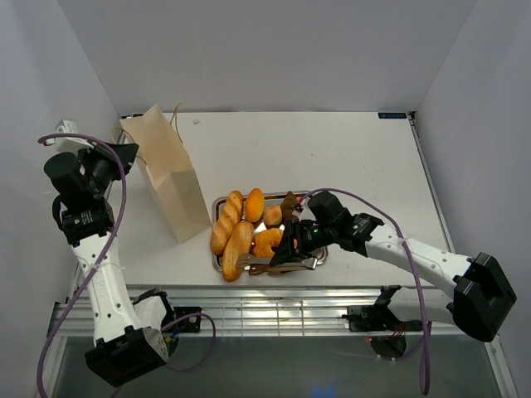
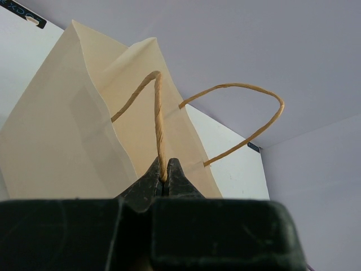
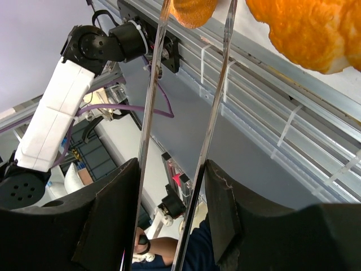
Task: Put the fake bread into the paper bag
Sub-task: Pick up the fake bread from the plate.
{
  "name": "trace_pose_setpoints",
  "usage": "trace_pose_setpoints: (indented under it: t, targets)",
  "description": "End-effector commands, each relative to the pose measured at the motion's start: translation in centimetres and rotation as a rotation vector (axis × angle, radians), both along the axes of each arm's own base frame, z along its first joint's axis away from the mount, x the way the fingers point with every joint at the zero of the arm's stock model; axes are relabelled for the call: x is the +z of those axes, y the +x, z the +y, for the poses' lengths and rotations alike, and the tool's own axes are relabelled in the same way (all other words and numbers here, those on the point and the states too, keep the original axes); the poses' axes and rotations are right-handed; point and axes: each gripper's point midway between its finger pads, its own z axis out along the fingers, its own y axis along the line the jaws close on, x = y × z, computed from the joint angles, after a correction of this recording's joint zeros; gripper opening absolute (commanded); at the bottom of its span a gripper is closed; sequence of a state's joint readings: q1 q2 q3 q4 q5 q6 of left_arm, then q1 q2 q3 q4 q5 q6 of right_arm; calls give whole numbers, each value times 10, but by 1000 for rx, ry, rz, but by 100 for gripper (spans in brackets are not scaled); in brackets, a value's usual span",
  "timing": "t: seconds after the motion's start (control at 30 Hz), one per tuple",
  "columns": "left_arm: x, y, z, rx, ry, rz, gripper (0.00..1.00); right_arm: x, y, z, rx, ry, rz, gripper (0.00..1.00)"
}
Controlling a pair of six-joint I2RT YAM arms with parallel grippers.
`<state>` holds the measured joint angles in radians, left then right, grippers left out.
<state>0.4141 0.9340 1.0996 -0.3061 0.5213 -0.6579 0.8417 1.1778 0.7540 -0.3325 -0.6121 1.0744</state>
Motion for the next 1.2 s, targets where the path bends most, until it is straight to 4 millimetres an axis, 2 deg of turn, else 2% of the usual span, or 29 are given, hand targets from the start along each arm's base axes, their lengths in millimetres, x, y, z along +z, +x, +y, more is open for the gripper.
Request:
trace_pose_setpoints:
  t: [0.0, 0.13, 0.17, 0.2, 0.27, 0.43, 0.47, 0.63, 0.97, 1.07, 1.17]
  targets:
    - [10, -6, -5, -7, 9, -41, 0, 10, 5, 11, 7, 48, -24, 56]
    - [11, -7, -3, 6, 12, -47, 1, 10, 7, 17, 18, 57, -33, 56]
    - [12, -8, -3, 10, 11, -47, 6, 10, 7, 18, 19, 58, -36, 56]
    - [13, -8, -3, 10, 14, -53, 15, 10, 7, 19, 23, 58, -40, 56]
    - [16, -10, -5, 1, 16, -64, 23, 10, 8, 20, 26, 62, -42, 56]
    - [24, -11, -6, -1, 23, -76, 48, 10, 10, 22, 32, 67, -61, 56]
    - [24, -11, -6, 0, 22, -73, 50, 11, 11, 23, 33, 67, -66, 56]
    - [38, -14, -5, 12, 29, -89, 55, 2, 13, 25, 44, 43, -62, 56]
    - [32, -23, -2, 55, 27, -64, 55, -3, 23, 31, 55, 13, -94, 56]
    - [33, -25, -2, 60, 32, -68, 55, -5, 24, 31, 55, 3, -99, 52]
    - [35, -25, -3, 58, 35, -73, 55, -5, 25, 26, 40, -11, -127, 36]
